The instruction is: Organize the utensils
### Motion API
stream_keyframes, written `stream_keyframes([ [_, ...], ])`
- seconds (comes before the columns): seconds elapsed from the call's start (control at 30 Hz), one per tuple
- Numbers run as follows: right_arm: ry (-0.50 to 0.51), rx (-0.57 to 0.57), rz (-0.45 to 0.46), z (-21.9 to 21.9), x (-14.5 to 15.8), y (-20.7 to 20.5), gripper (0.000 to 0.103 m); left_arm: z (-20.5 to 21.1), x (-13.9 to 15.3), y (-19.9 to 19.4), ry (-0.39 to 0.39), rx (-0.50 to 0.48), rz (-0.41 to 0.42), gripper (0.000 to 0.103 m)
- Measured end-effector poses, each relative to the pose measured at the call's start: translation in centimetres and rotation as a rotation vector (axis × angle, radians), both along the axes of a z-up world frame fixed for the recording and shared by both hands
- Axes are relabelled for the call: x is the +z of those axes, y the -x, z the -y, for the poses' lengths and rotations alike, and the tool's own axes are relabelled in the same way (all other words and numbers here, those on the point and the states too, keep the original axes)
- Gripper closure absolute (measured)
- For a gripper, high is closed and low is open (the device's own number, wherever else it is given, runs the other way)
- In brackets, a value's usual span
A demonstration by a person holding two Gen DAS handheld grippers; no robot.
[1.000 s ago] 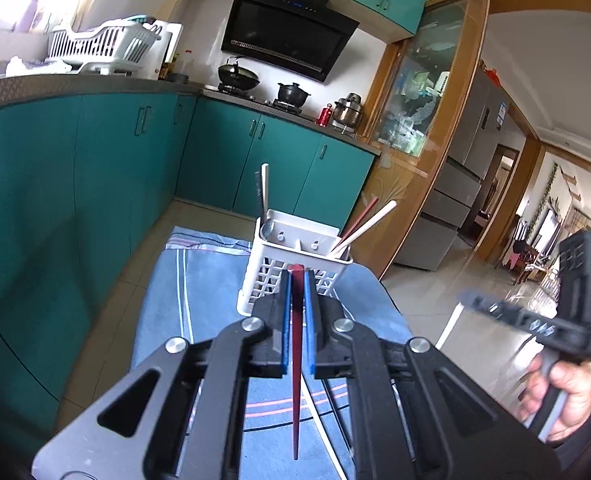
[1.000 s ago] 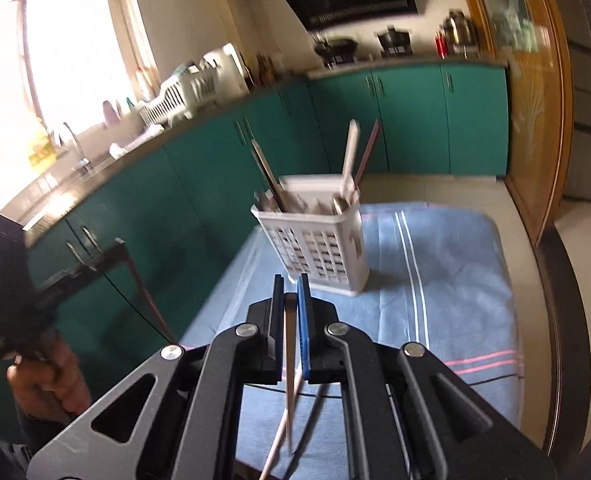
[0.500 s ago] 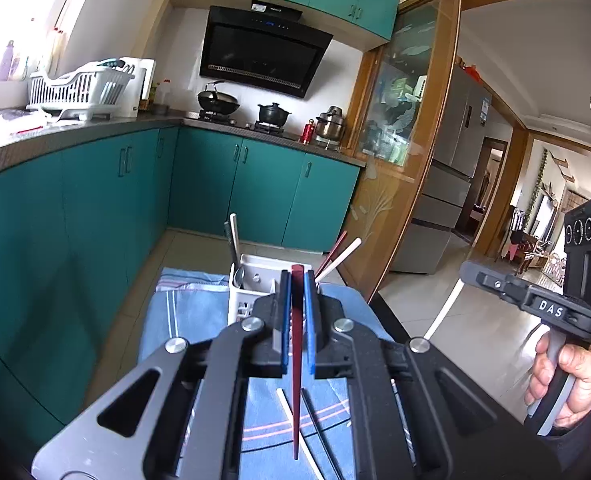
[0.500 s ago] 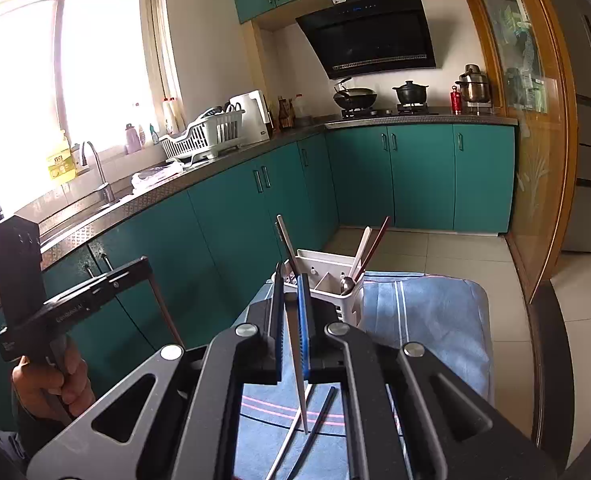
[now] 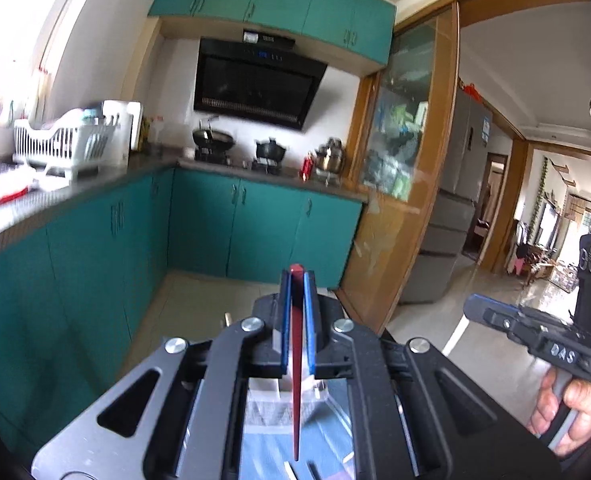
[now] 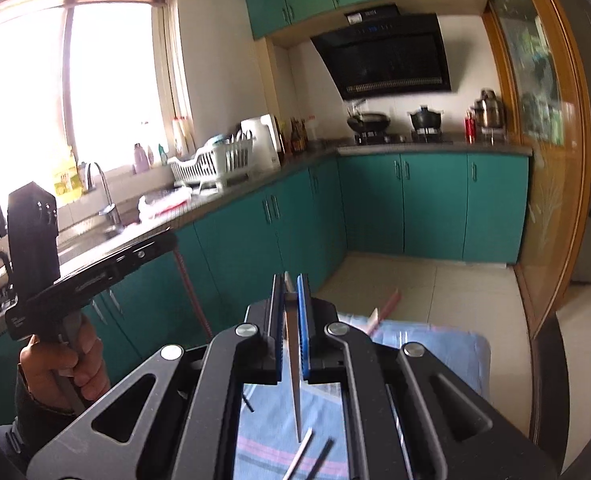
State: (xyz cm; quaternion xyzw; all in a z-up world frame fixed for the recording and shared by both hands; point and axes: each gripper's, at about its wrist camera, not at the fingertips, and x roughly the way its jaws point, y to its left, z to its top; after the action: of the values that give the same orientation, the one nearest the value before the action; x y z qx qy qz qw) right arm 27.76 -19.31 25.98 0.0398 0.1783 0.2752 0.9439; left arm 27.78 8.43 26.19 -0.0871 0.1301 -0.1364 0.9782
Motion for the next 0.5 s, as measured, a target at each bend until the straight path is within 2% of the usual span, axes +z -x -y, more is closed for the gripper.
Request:
stream_keyframes([
  [0.1,0.003,-0.021,0.038,-0.9,2.3,-2.5,0.097,0.0,2.5,-2.7,-0.008,0.032,0.029,0.097],
  [0.23,0.009,-0.051,0.066,-1.9,3.0,-5.7,0.097,0.4,3.9,-6.5,-0.015,0.065,0.056,0.097],
  [0.37,0.010,-0.077,0.070,-2.5,1.5,-8.6,0.097,0.6,2.5,-9.9,0.012,0.067,0.027,0.097],
  [0.5,0.011,-0.100,0.049,-3.0,-1.4,-11.3,0.097,1.2,-1.3,-12.8,0.013,0.078,-0.007,0.097],
])
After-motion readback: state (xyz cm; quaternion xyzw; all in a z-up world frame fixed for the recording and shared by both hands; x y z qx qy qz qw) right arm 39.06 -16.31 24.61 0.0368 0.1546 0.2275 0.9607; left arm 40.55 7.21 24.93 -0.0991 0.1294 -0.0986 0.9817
